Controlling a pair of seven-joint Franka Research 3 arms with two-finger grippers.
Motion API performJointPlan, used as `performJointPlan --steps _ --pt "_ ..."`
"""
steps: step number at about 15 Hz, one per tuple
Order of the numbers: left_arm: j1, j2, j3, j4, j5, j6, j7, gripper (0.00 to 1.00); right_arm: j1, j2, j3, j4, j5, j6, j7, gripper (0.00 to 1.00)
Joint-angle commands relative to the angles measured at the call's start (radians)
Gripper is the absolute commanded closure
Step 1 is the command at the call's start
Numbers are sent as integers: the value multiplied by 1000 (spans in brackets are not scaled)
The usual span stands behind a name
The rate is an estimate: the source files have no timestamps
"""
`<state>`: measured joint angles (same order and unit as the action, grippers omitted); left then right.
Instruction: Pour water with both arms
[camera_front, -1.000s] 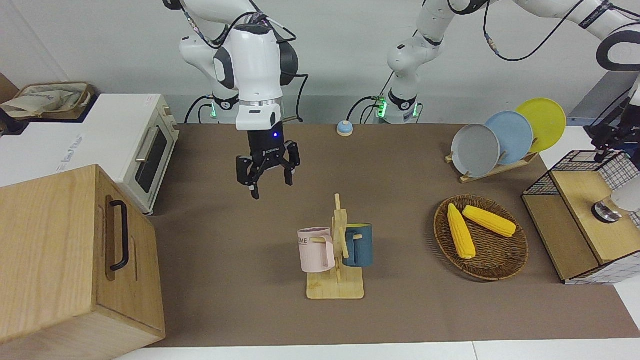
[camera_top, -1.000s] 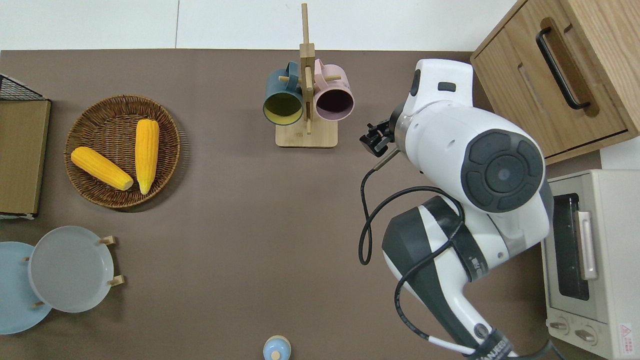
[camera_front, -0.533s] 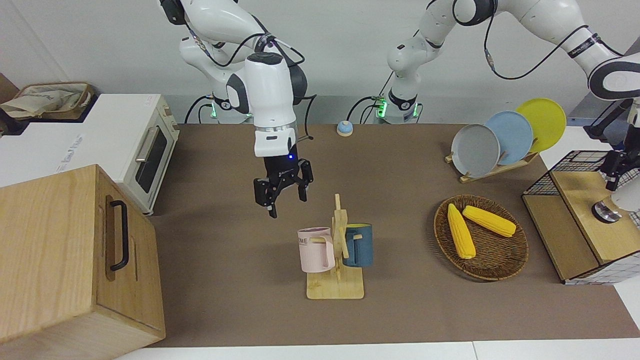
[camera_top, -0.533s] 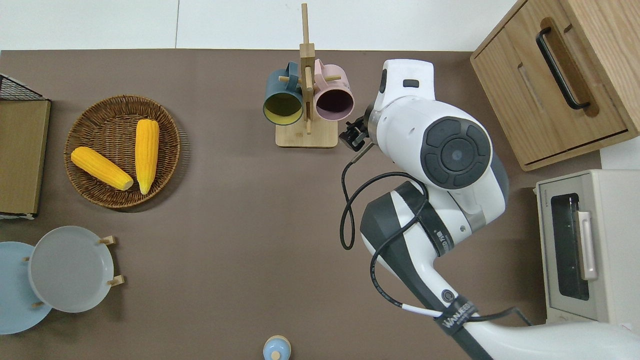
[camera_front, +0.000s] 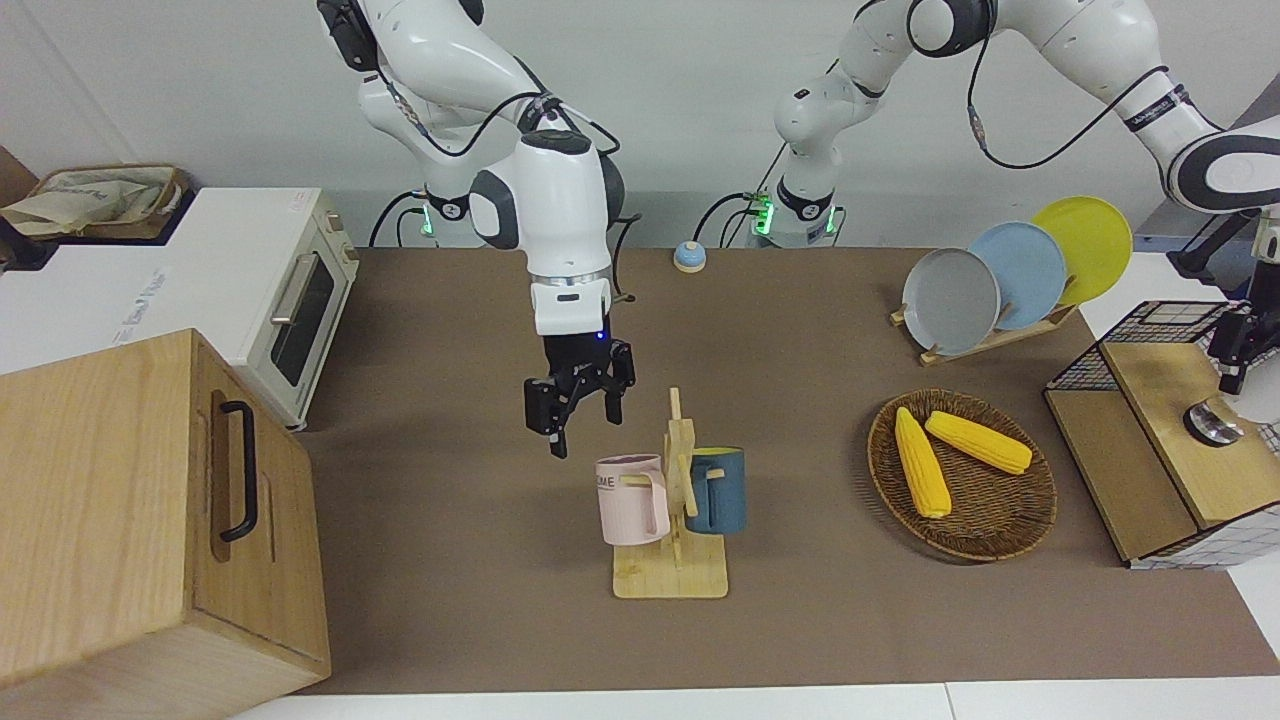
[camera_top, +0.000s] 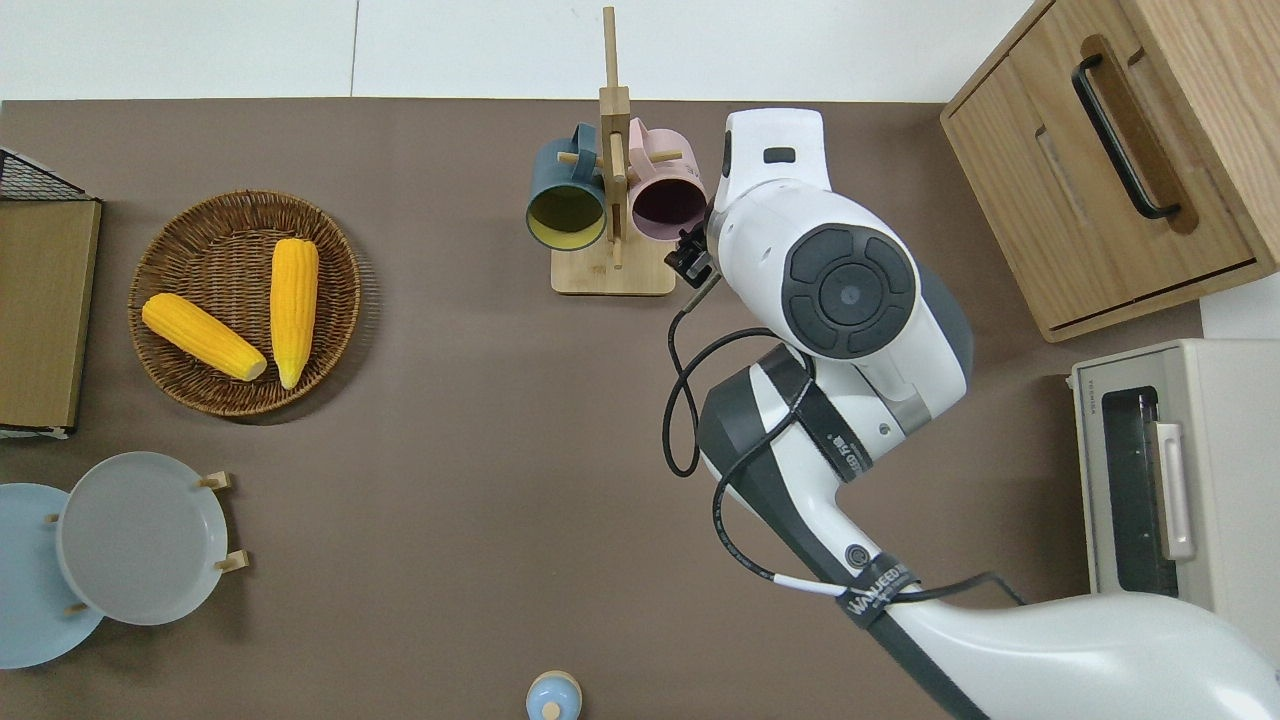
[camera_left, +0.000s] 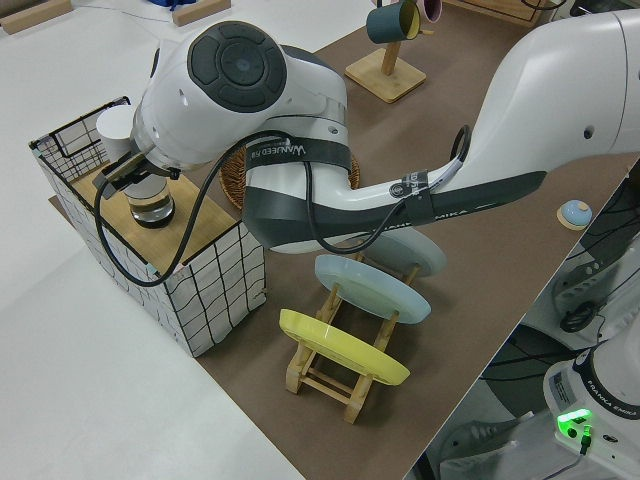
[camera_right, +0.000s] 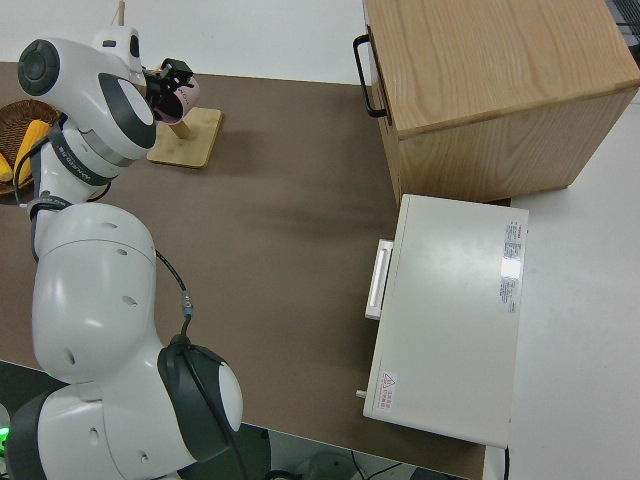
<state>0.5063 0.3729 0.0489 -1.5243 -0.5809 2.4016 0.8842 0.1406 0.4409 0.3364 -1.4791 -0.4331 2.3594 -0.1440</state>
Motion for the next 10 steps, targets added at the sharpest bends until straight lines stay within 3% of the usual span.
performJointPlan --steps 1,7,10 --pt "8 27 -6 20 -30 30 50 0 8 53 3 60 -38 8 -14 21" --pt "8 34 -6 18 -42 42 70 2 24 101 -10 121 -41 6 -12 28" --pt "8 34 -6 18 -43 42 68 2 36 114 -39 132 -36 8 -9 65"
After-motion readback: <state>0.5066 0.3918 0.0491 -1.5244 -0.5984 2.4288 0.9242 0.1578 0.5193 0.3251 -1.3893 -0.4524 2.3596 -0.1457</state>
